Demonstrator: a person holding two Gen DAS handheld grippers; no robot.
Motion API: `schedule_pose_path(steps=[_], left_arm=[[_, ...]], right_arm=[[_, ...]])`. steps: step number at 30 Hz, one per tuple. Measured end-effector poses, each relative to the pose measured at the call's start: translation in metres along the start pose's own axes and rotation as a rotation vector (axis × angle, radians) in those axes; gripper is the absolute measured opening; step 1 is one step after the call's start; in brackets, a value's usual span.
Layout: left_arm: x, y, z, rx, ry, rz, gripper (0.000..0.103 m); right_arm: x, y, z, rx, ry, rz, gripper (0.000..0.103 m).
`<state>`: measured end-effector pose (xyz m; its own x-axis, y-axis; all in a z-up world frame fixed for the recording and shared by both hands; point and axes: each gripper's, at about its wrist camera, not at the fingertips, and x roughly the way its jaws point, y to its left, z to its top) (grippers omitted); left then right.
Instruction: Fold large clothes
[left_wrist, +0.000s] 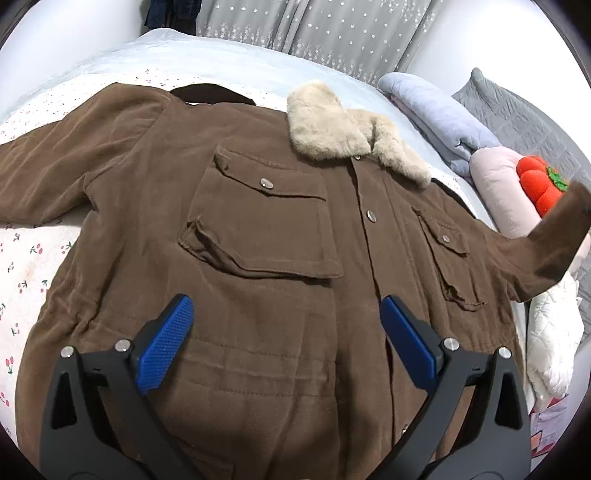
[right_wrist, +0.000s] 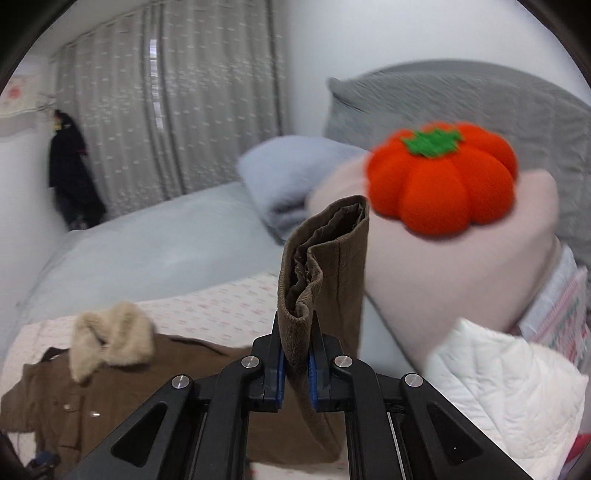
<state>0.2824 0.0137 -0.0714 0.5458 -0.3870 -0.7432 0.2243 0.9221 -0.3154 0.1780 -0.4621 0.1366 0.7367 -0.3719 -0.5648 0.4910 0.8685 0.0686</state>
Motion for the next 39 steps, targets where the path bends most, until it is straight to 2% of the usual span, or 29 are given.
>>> schedule_pose_path(steps=[5,10,16,18,20,22,23,24,26,29,33,37,39], left_arm=[[-0.002,0.007,0.005,-0.032,-0.014,-0.007,0.101],[-0.005,0.017,0.009,-0.057,-0.032,0.008,0.101],[-0.006,0.028,0.013,-0.086,-0.044,0.022,0.101],[-0.005,0.031,0.014,-0.093,-0.042,0.025,0.101],[-0.004,0.034,0.014,-0.103,-0.037,0.025,0.101],[-0.003,0.034,0.016,-0.099,-0.030,0.031,0.101],[-0.003,0.034,0.017,-0.089,-0.026,0.044,0.101],[-0.004,0.032,0.019,-0.079,-0.019,0.052,0.101],[-0.007,0.027,0.022,-0.059,0.017,0.029,0.101],[-0.008,0.015,0.029,-0.012,0.018,-0.012,0.101],[0.018,-0.009,0.058,0.035,0.076,-0.066,0.101],[0.065,-0.042,0.084,0.147,0.103,-0.051,0.099],[0.091,-0.051,0.089,0.192,0.138,-0.037,0.095]], right_arm=[[-0.006,0.091,0.016,-0.090,-0.013,0.170,0.009],[0.009,0.182,-0.002,-0.175,0.041,0.326,0.009],[0.056,0.281,-0.070,-0.263,0.201,0.470,0.011],[0.074,0.297,-0.097,-0.251,0.285,0.518,0.015],[0.090,0.307,-0.126,-0.228,0.397,0.582,0.027],[0.096,0.309,-0.145,-0.234,0.458,0.588,0.037],[0.094,0.306,-0.150,-0.248,0.456,0.582,0.041],[0.090,0.299,-0.152,-0.249,0.441,0.584,0.043],[0.081,0.273,-0.151,-0.220,0.406,0.579,0.054],[0.068,0.219,-0.148,-0.139,0.329,0.509,0.067],[0.077,0.155,-0.148,-0.035,0.313,0.454,0.068],[0.094,0.115,-0.146,-0.020,0.327,0.349,0.068],[0.096,0.094,-0.142,-0.005,0.304,0.324,0.068]])
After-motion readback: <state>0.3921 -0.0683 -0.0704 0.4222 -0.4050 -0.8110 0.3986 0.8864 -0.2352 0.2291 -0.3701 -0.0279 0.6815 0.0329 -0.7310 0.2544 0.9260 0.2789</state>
